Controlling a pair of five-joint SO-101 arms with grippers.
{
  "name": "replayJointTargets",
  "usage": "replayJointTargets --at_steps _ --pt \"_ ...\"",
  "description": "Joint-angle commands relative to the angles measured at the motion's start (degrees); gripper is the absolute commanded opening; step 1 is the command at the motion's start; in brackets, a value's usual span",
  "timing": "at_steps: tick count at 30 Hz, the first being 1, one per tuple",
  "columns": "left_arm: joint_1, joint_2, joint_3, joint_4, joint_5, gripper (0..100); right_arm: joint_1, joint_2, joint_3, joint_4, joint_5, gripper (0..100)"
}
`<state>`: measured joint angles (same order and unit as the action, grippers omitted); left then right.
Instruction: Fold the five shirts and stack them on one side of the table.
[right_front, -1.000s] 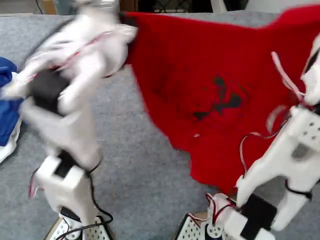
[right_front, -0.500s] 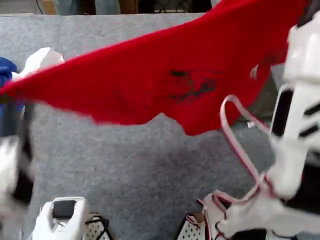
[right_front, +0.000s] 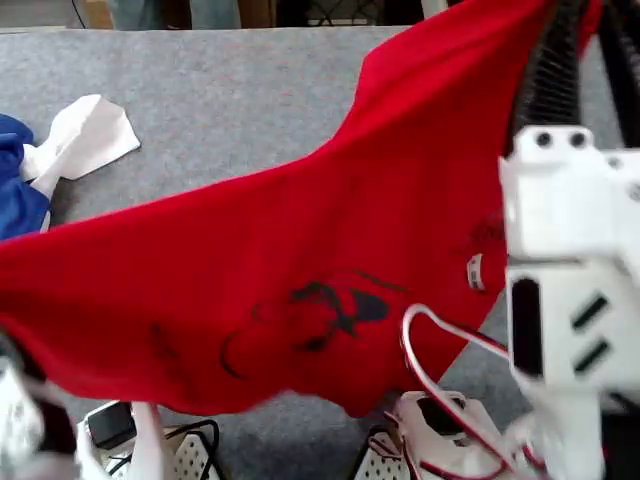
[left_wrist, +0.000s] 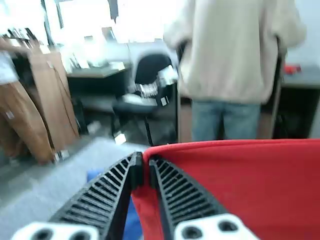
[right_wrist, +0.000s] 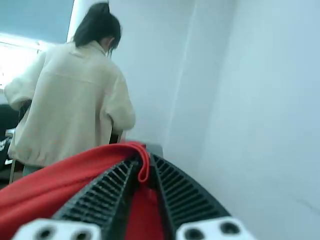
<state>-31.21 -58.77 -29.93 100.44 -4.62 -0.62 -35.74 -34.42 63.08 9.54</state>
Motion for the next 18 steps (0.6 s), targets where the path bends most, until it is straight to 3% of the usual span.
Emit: replayJointTargets --at_steps 1,5,8,12,14,18 --pt "3.03 0.53 13.85 -5.45 0.09 3 -0.88 3.47 10.77 -2.29 0.00 1.4" --pt "4.26 0.62 35.38 -26.55 0.44 3 -0.88 8.57 27.47 -20.22 0.00 1.4" --pt "4.35 2.29 52.79 -51.52 1.14 3 -0.88 13.49 37.67 -37.98 -0.09 1.4" --pt "4.70 10.99 66.95 -85.27 8.53 3 -2.99 22.81 42.77 -56.26 -0.09 1.4" --pt "6.64 17.58 67.30 -93.19 8.88 3 -4.31 27.47 40.57 -59.52 -0.09 1.4" --pt "8.92 31.38 58.59 -94.15 7.03 3 -5.98 36.09 30.37 -59.69 -0.09 1.4"
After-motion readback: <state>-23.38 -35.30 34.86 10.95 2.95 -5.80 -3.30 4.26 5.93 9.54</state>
